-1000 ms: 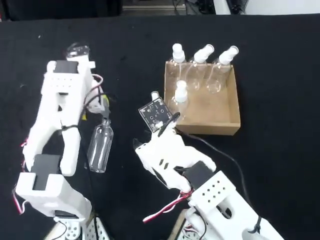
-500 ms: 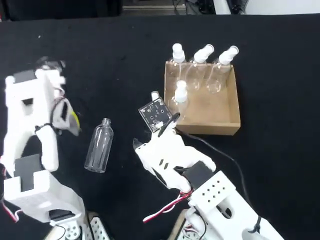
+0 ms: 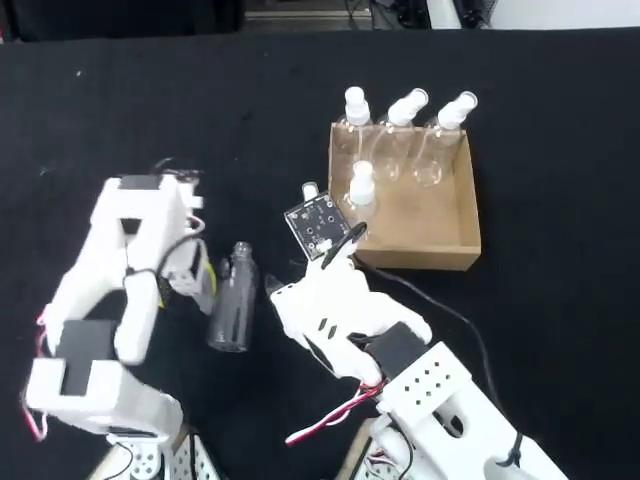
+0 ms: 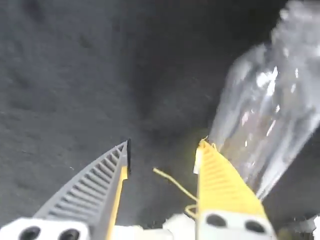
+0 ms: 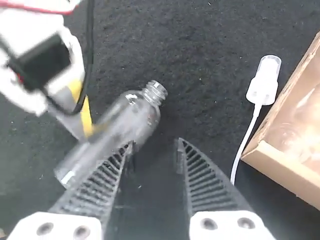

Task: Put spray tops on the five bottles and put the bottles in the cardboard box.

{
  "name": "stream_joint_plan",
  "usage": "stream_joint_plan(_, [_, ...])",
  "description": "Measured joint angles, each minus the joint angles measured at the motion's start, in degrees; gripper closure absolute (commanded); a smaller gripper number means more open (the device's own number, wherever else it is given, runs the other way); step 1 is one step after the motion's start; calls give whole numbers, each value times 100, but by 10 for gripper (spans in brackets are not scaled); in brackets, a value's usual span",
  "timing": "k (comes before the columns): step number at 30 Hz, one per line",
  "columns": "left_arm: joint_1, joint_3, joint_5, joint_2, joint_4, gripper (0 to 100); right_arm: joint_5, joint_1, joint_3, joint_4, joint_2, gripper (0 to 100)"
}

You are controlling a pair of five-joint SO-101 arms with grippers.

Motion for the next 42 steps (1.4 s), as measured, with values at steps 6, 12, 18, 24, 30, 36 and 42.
stream_joint_plan(6, [563, 1213, 237, -1486, -440, 787, -70, 0, 0, 0, 0, 839])
stream_joint_plan(12, [598, 2057, 316, -2655, -712, 787, -642, -229, 18, -264, 0, 838])
stream_joint_plan(18, [651, 2426, 448, -3323, -835, 787, -703, -686, 79, -624, 492, 838])
stream_joint_plan(24, [598, 2734, 492, -3640, -1055, 787, -1178, -721, -888, -563, 2004, 838])
stream_joint_plan(30, [-123, 2734, 563, -3657, -1152, 787, -1908, -747, -1785, -325, 3297, 783])
stream_joint_plan(36, [-176, 2787, 563, -3657, -1152, 787, -2268, -756, -2189, -316, 4097, 769])
stream_joint_plan(42, [-185, 2787, 563, -3657, -1152, 787, -2532, -756, -2699, -316, 4527, 765])
